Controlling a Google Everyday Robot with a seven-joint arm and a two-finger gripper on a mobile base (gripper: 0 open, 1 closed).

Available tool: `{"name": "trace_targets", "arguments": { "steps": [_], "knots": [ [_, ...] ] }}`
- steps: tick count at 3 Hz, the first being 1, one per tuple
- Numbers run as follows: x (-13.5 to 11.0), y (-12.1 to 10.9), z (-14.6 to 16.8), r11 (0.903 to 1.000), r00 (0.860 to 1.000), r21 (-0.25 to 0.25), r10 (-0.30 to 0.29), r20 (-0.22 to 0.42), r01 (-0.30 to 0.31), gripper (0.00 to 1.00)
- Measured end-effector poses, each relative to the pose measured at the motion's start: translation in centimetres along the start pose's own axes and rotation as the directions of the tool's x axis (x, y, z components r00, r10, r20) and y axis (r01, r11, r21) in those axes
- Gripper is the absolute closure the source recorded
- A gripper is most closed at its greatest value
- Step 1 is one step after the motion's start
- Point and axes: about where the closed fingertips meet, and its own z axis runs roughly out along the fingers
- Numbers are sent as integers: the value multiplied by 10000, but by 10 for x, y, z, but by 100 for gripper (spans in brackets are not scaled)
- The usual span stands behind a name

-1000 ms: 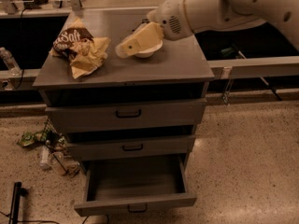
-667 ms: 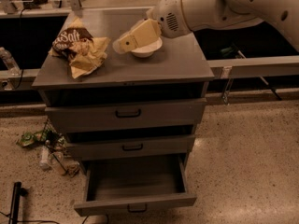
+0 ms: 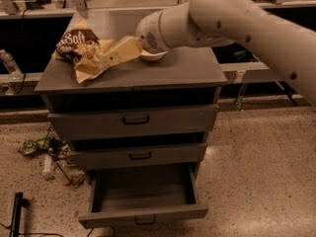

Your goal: Place brown chip bag into bottom drawer

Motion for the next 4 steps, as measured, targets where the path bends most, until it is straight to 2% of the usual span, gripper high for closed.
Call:
{"name": "trace_targets", "arguments": {
  "steps": [1, 2, 4],
  "knots": [
    [-2, -23, 36, 9972, 9996, 720, -234, 156, 222, 0],
    [-15, -46, 79, 9946, 9982, 866, -589, 131, 576, 0],
    [-16, -64, 146, 9952, 9959, 371, -903, -15, 903, 0]
  ]
}}
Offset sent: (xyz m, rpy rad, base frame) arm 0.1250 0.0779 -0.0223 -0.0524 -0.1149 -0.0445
